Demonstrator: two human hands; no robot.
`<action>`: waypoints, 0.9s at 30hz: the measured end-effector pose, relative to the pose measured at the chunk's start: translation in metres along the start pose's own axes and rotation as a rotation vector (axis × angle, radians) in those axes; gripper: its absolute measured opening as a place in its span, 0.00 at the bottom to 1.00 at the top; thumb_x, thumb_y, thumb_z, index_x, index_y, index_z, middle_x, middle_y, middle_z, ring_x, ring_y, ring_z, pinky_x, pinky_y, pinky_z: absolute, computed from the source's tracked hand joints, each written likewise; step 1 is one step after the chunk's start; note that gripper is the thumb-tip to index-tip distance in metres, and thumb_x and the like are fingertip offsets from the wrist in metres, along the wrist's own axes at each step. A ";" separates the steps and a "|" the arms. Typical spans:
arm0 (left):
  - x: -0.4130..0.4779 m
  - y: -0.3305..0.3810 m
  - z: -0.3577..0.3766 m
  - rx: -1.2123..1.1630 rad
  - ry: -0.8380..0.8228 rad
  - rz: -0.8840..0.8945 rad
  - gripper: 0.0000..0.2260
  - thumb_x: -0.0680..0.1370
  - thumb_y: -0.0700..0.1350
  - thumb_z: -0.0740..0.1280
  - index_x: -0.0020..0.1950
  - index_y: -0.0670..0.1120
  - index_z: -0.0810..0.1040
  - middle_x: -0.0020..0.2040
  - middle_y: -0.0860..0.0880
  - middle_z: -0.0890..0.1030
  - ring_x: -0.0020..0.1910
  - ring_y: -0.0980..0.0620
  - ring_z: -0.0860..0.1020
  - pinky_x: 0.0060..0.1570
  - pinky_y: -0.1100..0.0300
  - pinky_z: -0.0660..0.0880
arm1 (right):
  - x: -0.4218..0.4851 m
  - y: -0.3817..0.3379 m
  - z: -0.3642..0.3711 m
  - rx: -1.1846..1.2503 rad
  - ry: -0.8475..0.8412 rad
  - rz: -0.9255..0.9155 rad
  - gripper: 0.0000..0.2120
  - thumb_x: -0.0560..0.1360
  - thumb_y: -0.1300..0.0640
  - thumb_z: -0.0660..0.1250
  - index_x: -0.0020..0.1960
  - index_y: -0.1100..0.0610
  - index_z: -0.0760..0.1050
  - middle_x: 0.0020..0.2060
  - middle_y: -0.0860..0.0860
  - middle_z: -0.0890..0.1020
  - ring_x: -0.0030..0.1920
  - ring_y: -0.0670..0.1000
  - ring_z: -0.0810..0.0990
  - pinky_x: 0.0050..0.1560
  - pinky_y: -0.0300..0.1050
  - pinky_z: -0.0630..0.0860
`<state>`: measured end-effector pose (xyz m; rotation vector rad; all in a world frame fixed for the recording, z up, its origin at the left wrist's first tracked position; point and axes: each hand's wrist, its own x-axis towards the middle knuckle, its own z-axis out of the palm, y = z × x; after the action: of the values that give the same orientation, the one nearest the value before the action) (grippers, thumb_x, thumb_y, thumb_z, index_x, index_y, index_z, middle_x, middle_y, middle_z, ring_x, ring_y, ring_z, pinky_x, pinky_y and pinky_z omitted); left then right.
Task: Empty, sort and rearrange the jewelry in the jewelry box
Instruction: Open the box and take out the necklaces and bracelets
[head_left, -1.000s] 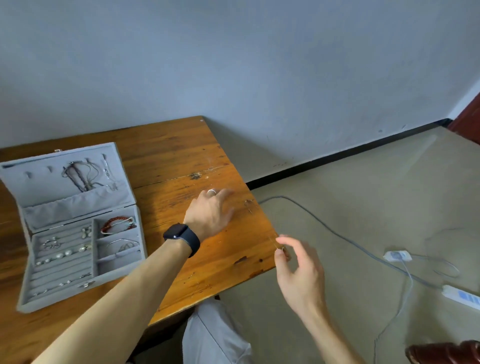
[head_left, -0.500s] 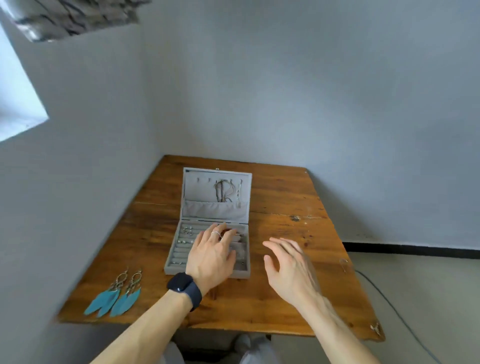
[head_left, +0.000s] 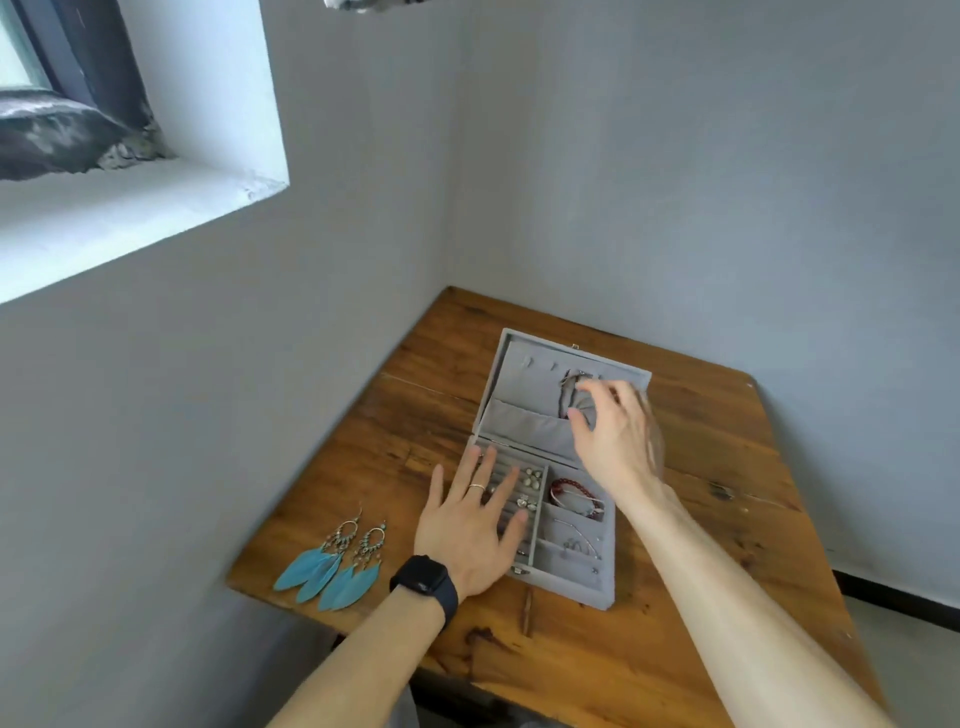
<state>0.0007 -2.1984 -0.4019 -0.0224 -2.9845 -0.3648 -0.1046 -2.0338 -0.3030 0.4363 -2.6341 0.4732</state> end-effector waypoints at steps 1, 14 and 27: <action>0.000 0.000 -0.001 -0.005 -0.003 0.000 0.29 0.81 0.65 0.39 0.81 0.59 0.47 0.81 0.52 0.40 0.78 0.53 0.33 0.75 0.43 0.34 | 0.008 -0.001 0.002 -0.022 0.026 -0.030 0.13 0.76 0.55 0.71 0.60 0.54 0.78 0.54 0.54 0.78 0.54 0.57 0.76 0.49 0.50 0.76; -0.001 0.000 0.002 -0.024 -0.008 0.000 0.29 0.81 0.65 0.42 0.82 0.57 0.49 0.82 0.49 0.43 0.79 0.51 0.35 0.75 0.40 0.35 | 0.024 -0.013 0.030 -0.163 0.004 0.154 0.11 0.75 0.46 0.72 0.50 0.54 0.83 0.50 0.55 0.79 0.54 0.60 0.75 0.47 0.52 0.74; -0.001 -0.001 0.002 -0.014 -0.015 0.002 0.29 0.81 0.65 0.42 0.82 0.57 0.49 0.82 0.48 0.43 0.79 0.49 0.35 0.76 0.41 0.35 | 0.044 -0.029 0.018 0.165 0.148 0.224 0.07 0.78 0.52 0.66 0.49 0.51 0.82 0.48 0.50 0.77 0.49 0.56 0.77 0.44 0.43 0.66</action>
<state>0.0013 -2.1985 -0.4039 -0.0296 -2.9960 -0.3868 -0.1377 -2.0771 -0.2910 0.1479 -2.5201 0.7671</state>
